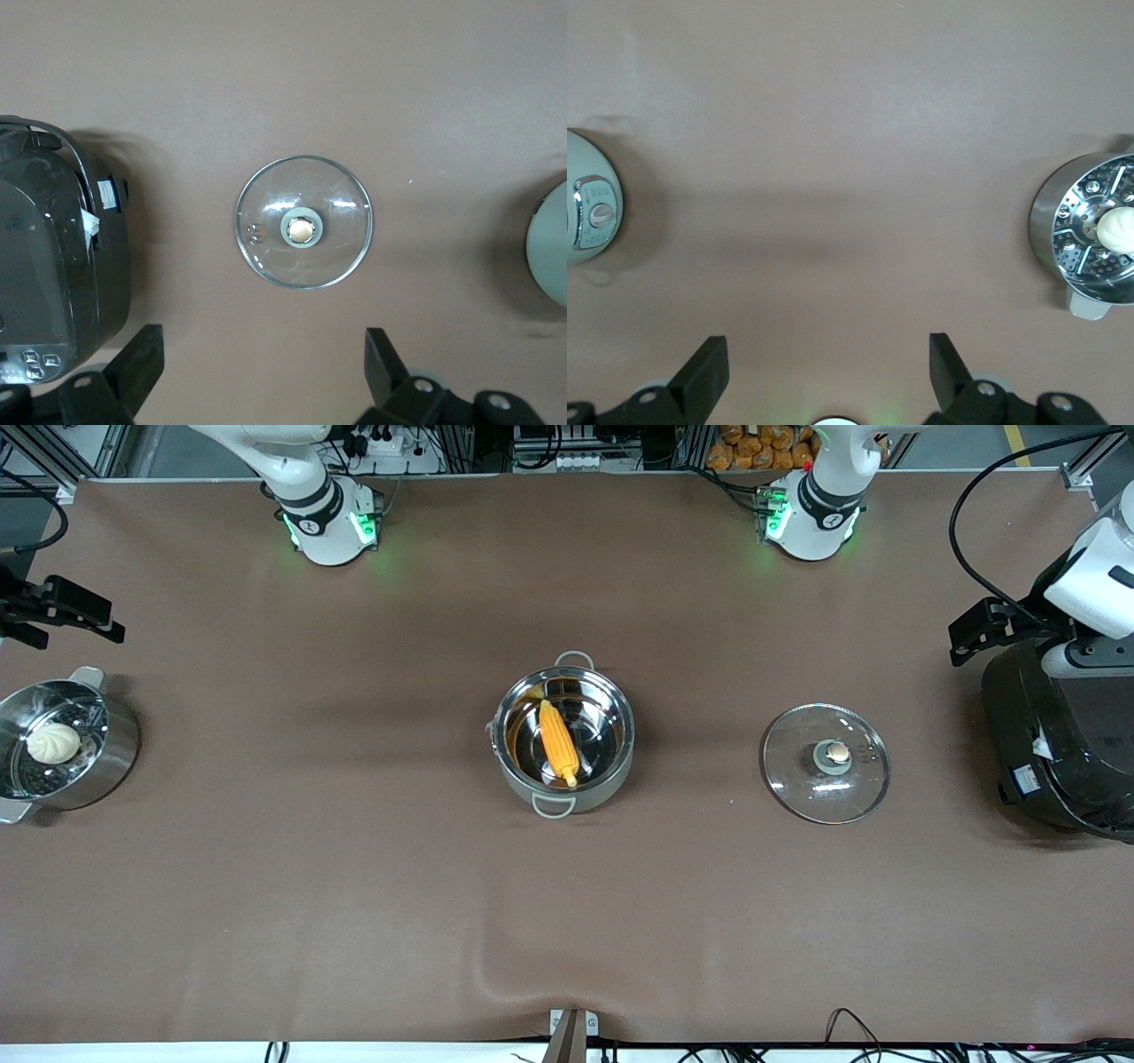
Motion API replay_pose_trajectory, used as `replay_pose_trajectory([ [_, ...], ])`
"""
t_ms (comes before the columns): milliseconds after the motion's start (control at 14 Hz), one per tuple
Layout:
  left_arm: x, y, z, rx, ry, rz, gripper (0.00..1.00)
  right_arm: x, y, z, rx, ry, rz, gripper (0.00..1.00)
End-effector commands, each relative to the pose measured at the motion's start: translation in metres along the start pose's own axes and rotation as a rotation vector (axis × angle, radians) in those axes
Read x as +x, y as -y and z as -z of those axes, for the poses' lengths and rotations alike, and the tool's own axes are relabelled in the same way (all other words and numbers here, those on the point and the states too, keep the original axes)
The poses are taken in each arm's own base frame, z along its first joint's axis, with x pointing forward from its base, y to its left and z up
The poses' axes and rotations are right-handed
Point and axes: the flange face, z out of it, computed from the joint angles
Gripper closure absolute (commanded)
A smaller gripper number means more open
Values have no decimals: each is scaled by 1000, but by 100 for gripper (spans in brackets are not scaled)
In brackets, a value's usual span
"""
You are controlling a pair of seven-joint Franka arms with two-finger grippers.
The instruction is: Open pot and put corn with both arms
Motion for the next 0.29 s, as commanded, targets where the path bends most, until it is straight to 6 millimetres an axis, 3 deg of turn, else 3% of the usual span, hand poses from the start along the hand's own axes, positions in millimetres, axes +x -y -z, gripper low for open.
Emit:
replay_pose_trajectory([
  [0, -2, -1, 3, -8, 8, -4, 0, -4, -3, 7, -16, -12, -22, 0],
  [214, -2, -3, 15, -33, -14, -2, 0, -4, -3, 7, -14, -14, -25, 0],
])
